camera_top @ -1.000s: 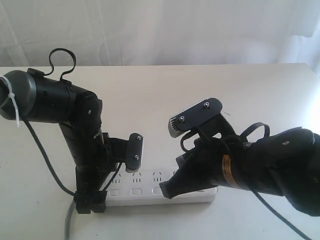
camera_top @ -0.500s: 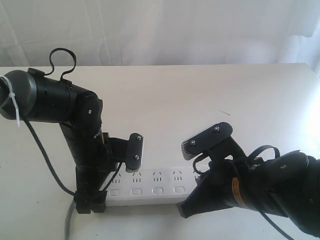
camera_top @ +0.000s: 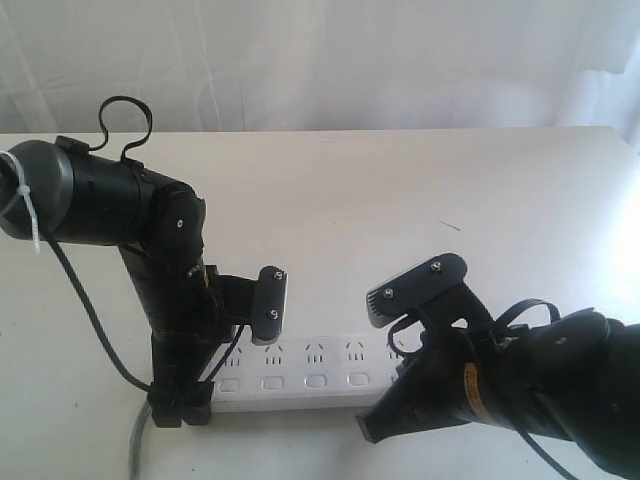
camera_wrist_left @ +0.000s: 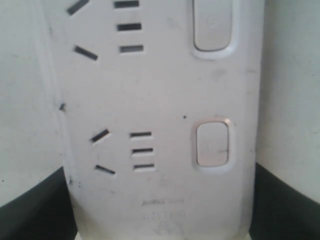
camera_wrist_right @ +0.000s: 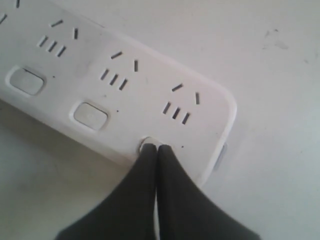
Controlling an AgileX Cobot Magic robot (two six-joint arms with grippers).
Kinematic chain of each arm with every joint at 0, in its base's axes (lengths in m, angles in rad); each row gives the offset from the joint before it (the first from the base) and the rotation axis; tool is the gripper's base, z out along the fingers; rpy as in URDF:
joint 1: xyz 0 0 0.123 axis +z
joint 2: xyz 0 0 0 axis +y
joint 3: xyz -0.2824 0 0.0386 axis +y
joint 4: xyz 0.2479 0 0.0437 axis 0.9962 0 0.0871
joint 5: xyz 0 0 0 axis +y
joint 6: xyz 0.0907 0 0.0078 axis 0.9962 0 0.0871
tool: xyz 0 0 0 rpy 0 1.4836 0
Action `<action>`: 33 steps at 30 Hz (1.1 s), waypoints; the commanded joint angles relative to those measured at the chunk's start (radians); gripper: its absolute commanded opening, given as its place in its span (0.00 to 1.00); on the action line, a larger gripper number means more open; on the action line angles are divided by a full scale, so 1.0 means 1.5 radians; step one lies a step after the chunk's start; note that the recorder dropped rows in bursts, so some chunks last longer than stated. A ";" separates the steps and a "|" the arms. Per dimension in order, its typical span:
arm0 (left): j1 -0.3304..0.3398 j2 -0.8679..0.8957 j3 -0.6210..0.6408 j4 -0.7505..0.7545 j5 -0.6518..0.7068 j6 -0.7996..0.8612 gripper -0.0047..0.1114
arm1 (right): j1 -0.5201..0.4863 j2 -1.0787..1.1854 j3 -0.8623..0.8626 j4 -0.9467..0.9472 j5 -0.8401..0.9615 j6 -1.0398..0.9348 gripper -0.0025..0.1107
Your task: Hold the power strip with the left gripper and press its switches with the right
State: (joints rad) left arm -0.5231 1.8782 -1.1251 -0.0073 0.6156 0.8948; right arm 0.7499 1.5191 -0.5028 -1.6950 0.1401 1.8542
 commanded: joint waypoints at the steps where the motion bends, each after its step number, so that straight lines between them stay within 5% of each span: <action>1: -0.002 0.021 0.014 -0.014 0.046 0.001 0.04 | -0.002 0.035 0.001 -0.002 0.013 0.005 0.02; 33: -0.002 0.021 0.014 -0.014 0.044 0.001 0.04 | -0.002 0.052 -0.007 -0.001 -0.028 0.014 0.02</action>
State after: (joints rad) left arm -0.5231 1.8782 -1.1251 -0.0092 0.6156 0.8948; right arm 0.7499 1.5762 -0.5249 -1.7070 0.1750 1.8583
